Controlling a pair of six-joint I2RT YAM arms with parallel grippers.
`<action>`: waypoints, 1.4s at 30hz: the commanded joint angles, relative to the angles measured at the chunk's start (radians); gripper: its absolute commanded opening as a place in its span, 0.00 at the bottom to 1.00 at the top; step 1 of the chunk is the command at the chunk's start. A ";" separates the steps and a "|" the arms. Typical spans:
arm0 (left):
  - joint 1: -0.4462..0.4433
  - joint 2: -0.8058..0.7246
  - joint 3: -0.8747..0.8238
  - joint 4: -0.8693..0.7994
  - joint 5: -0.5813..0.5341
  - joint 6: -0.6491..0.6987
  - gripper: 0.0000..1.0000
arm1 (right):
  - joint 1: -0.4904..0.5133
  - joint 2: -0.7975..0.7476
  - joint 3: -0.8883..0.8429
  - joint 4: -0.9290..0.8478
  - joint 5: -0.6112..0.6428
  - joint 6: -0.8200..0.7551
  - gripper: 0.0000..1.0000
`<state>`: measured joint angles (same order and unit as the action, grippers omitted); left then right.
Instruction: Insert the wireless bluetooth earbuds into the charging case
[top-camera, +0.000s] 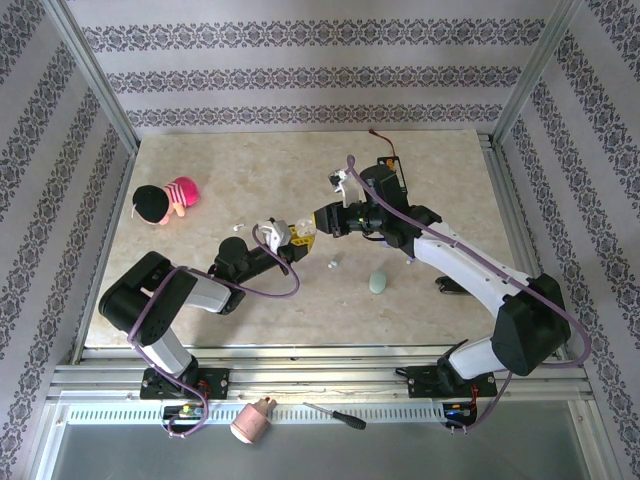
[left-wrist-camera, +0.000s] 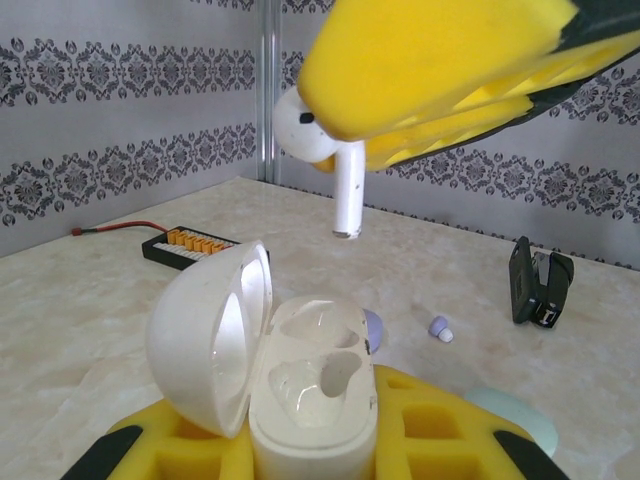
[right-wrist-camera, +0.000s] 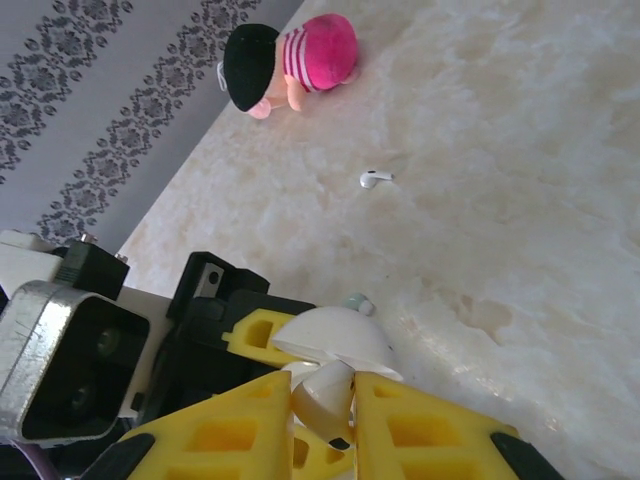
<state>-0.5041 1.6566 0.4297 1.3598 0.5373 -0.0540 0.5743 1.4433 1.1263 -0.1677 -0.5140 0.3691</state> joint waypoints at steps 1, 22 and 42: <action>-0.016 0.006 0.019 0.067 -0.012 -0.003 0.04 | 0.013 0.020 -0.007 0.045 -0.034 0.011 0.19; -0.016 -0.010 0.016 0.067 -0.031 -0.005 0.04 | 0.042 0.085 0.015 0.020 -0.010 -0.030 0.19; -0.015 -0.015 -0.005 0.066 -0.033 0.022 0.04 | 0.089 0.029 0.057 -0.100 0.214 -0.102 0.62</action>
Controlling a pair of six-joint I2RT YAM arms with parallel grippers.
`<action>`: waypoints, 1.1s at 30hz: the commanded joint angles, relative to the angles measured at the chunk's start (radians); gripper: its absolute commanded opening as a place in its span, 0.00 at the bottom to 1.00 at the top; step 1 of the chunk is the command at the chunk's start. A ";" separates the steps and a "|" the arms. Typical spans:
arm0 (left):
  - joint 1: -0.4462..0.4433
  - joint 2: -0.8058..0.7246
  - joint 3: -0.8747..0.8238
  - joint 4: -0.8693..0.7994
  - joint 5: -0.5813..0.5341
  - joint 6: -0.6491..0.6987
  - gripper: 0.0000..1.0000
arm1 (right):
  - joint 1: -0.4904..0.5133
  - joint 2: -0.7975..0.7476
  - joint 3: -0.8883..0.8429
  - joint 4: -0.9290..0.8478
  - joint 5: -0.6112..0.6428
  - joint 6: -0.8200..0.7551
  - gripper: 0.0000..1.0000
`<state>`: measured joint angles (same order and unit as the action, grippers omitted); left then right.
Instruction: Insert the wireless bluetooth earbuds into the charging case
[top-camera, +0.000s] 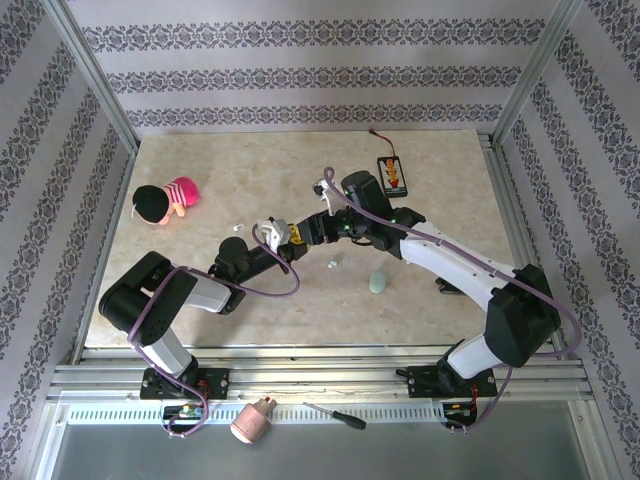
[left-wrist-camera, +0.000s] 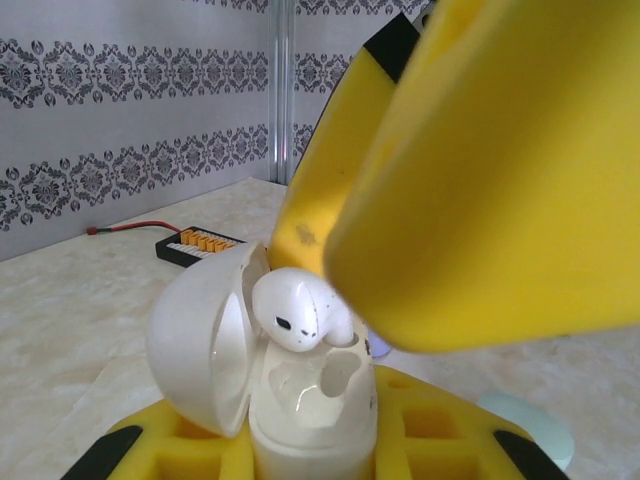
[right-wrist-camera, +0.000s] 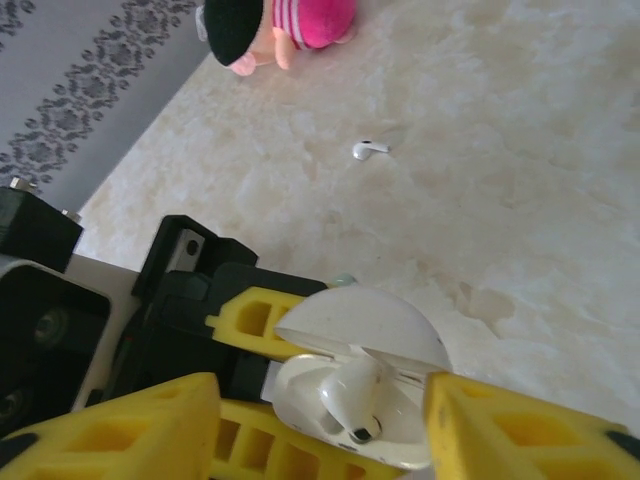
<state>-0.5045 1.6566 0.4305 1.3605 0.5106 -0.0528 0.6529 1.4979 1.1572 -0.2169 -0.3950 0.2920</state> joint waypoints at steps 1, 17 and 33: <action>-0.015 -0.013 -0.007 0.066 -0.005 0.021 0.04 | 0.014 -0.024 0.034 -0.061 0.112 -0.031 0.64; -0.014 -0.025 -0.023 0.066 0.006 0.024 0.04 | 0.027 0.062 0.127 -0.162 0.199 -0.029 0.66; -0.014 -0.030 -0.027 0.066 -0.004 0.036 0.04 | 0.027 0.055 0.145 -0.191 0.198 -0.027 0.65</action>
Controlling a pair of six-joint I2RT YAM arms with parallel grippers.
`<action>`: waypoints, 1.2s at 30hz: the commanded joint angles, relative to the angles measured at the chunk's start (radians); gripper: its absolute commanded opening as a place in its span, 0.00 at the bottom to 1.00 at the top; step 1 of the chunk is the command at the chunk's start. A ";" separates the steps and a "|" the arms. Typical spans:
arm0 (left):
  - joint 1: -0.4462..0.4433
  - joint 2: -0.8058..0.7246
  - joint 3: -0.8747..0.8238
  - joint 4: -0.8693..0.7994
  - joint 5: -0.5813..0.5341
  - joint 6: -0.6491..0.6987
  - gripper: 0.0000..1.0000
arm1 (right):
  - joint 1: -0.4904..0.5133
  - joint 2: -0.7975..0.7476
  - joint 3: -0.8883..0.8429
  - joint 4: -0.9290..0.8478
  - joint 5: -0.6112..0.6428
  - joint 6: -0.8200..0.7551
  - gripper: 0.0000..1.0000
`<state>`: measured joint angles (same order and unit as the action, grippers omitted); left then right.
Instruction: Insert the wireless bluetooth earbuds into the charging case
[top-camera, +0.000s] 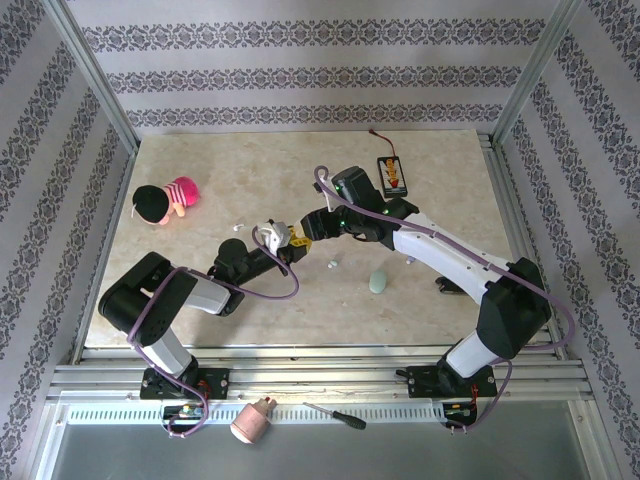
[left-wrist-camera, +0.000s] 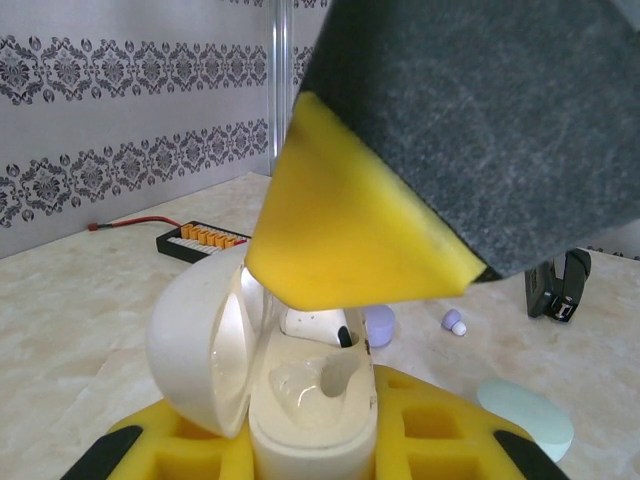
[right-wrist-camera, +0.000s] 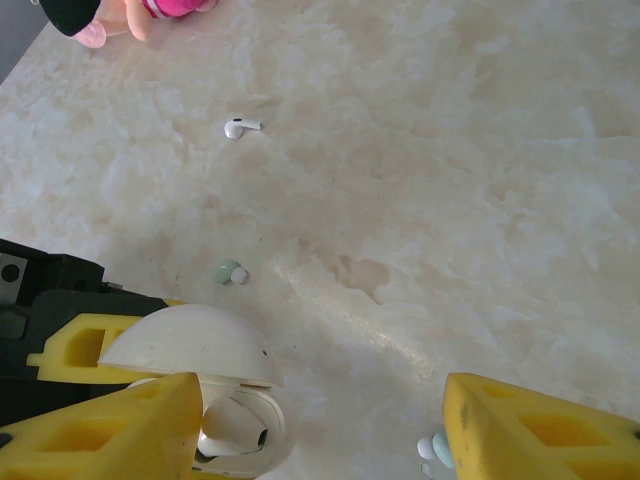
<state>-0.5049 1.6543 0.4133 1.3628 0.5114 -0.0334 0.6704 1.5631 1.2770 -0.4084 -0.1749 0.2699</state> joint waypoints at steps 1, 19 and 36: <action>-0.014 -0.026 -0.010 0.064 -0.004 0.019 0.04 | 0.009 -0.022 0.016 0.020 -0.054 -0.009 0.65; 0.164 -0.251 -0.098 -0.123 -0.129 0.037 0.03 | -0.065 -0.141 -0.203 0.259 -0.091 0.095 0.75; 0.490 -0.563 0.092 -0.726 -0.326 -0.110 0.02 | 0.099 0.414 0.206 0.210 0.030 -0.034 0.73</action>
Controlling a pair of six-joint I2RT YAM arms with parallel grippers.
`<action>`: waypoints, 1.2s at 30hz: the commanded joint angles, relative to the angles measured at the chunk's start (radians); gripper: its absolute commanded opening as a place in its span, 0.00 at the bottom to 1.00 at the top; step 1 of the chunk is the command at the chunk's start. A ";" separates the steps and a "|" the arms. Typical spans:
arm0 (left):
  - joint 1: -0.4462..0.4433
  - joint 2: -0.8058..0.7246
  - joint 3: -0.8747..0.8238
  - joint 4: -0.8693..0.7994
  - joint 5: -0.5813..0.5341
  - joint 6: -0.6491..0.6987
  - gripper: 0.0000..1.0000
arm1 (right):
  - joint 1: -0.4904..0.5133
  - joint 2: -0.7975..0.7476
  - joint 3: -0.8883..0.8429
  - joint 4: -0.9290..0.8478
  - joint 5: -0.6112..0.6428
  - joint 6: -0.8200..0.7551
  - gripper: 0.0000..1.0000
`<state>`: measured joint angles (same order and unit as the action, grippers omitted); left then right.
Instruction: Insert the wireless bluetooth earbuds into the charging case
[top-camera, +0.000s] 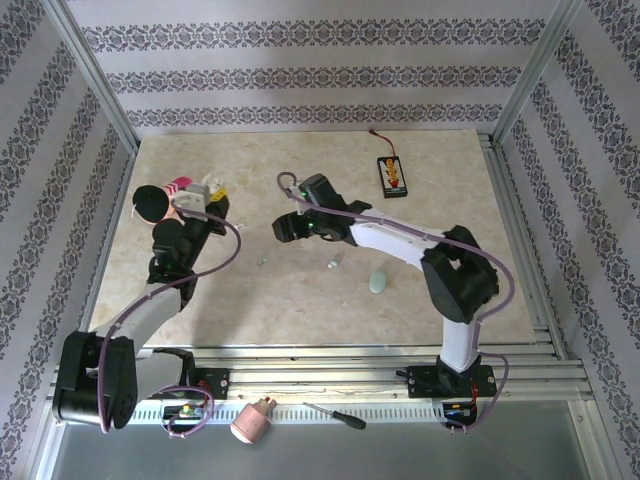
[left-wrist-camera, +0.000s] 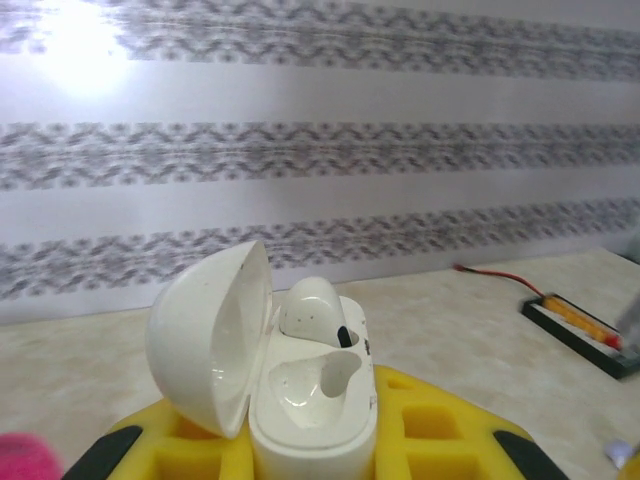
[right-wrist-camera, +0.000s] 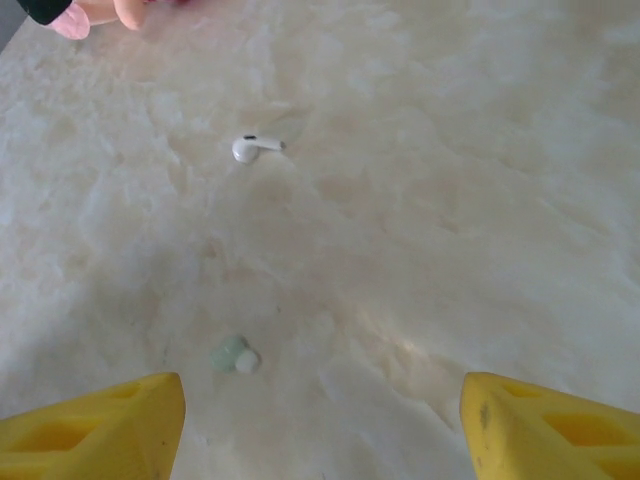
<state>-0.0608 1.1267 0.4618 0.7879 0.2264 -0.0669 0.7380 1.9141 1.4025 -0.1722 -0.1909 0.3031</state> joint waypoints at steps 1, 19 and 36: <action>0.062 -0.048 0.054 -0.180 -0.039 -0.092 0.02 | 0.042 0.099 0.121 -0.045 0.056 -0.083 0.73; 0.102 -0.193 0.120 -0.393 -0.045 -0.118 0.04 | 0.128 0.668 0.914 -0.342 0.161 -0.181 0.71; 0.102 -0.179 0.107 -0.355 0.008 -0.140 0.04 | 0.124 0.950 1.336 -0.409 0.031 -0.108 0.69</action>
<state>0.0284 0.9508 0.5507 0.4141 0.2096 -0.1898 0.8555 2.8311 2.6846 -0.5919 -0.1020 0.1616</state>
